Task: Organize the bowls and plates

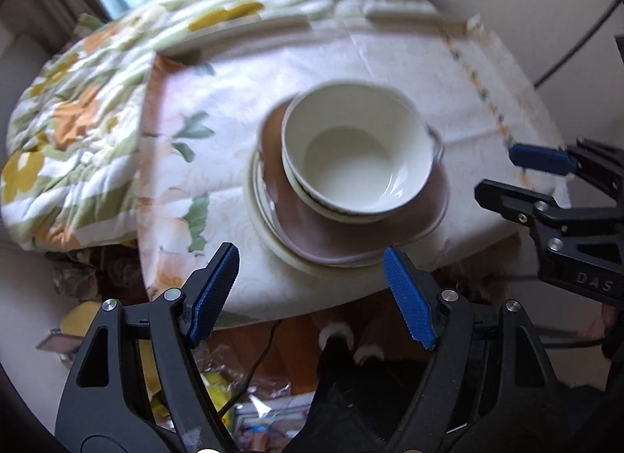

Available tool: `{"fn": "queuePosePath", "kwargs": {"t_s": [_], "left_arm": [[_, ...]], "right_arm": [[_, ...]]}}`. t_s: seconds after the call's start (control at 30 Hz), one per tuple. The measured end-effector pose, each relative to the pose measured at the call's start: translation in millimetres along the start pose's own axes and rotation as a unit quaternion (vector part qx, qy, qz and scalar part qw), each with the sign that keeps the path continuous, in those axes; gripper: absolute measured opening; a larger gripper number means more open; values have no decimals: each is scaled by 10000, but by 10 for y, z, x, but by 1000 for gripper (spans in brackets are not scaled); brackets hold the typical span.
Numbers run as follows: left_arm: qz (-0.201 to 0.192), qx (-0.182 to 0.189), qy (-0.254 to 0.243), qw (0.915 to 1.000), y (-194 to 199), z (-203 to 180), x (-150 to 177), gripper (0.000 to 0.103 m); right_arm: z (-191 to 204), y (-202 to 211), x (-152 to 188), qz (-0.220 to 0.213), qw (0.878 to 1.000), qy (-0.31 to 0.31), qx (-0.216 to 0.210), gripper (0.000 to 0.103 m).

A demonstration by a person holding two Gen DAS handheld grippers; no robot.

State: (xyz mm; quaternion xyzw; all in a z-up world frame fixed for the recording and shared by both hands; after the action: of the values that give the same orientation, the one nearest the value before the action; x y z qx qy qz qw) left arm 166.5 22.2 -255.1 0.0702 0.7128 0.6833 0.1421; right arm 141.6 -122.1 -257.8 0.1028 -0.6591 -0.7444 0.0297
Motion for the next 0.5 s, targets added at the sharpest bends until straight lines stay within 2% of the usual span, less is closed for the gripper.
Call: {"fn": "queuePosePath", "kwargs": {"t_s": [0.1,0.2,0.23,0.27,0.3,0.37,0.43,0.5], "left_arm": [[-861,-129,309,9957,538,-25,82,75],[-1736,-132,592,9829,1080,-57,189,75],[-2046,-90,679,9765,1266,-75,243,80],[-2312,-54,741,9701,1428,-95,294,88],[-2556,-38,790,9635,1576,-112,347,93],[-3013,-86,877,9495,1847,-157,455,103],[-3372,-185,894,9370,2053,-190,561,103],[-3516,-298,921,9311,2172,-227,639,103]], "right_arm": [[-1,554,122,-759,9971,-43,36,52],[-8,1108,267,-1559,9876,-73,150,52],[-3,1253,301,-1788,9836,-91,194,54],[-13,1426,364,-2052,9783,-127,246,64],[-30,1573,417,-2274,9732,-175,284,80],[-53,1811,524,-2650,9631,-313,365,94],[-81,1971,619,-2903,9551,-446,388,97],[-112,2065,687,-3022,9505,-572,451,97]]}}
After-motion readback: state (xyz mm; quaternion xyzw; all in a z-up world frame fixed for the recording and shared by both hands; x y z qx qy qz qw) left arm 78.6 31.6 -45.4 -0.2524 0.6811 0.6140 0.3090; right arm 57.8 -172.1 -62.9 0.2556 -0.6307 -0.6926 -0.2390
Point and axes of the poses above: each gripper's, at about its wrist camera, not at the fingertips, and y roughly against the way its jaws point, z to its left, x to its underside, the point moved 8 cm from there along -y, roughly the way its jaws point, and after that the axes turned 14 degrees about z, right-handed, at the moved point
